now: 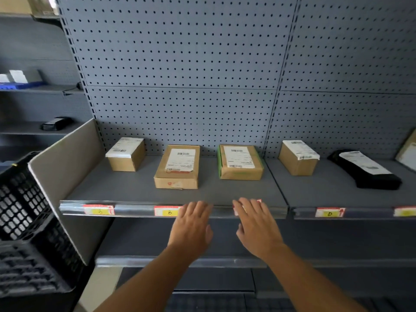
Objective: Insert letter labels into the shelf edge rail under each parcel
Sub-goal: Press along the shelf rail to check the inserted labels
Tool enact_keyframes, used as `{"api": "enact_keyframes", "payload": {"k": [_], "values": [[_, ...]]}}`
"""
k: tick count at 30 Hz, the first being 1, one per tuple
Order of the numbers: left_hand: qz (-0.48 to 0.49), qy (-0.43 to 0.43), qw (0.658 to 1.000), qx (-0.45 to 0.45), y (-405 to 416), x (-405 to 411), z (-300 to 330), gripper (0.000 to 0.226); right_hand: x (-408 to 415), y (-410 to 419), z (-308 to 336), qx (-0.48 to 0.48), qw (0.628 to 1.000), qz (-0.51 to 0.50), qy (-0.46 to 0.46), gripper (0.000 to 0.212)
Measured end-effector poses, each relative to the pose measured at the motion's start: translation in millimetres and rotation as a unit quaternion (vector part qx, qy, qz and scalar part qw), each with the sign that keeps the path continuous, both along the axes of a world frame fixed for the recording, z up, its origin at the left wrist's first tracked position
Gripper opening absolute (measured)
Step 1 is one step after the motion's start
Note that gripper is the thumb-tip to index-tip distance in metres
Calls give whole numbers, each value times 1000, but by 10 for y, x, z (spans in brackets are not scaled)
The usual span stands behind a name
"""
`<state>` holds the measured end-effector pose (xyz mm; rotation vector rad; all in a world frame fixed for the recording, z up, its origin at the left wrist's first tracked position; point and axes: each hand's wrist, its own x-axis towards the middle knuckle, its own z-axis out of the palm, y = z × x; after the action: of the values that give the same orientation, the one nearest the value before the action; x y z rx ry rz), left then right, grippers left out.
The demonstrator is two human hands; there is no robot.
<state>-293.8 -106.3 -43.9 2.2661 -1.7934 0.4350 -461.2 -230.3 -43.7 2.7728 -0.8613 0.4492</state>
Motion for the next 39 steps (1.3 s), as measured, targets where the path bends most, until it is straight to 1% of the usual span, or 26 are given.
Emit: {"api": "enact_keyframes", "payload": {"k": [5, 10, 15, 21, 27, 32, 39], "values": [[-20, -6, 1000, 24, -307, -400, 26, 57, -268, -104, -22, 6, 999, -19, 38, 77], [-27, -4, 999, 43, -411, -490, 4, 60, -361, -135, -15, 9, 999, -19, 25, 77], [-42, -8, 998, 54, -495, -478, 3, 61, -387, -173, -38, 34, 999, -25, 2, 73], [-48, -8, 997, 61, -561, -492, -55, 62, -362, -132, -58, 52, 998, -41, 3, 74], [-50, -19, 997, 54, -570, -484, -99, 52, -368, -139, -56, 50, 997, -65, 13, 72], [-61, -14, 997, 40, -574, -444, -153, 71, -319, -143, -24, 57, 996, -74, 8, 68], [-62, -12, 998, 28, -624, -410, -210, 69, -293, -144, -44, 69, 994, -82, -4, 62]]}}
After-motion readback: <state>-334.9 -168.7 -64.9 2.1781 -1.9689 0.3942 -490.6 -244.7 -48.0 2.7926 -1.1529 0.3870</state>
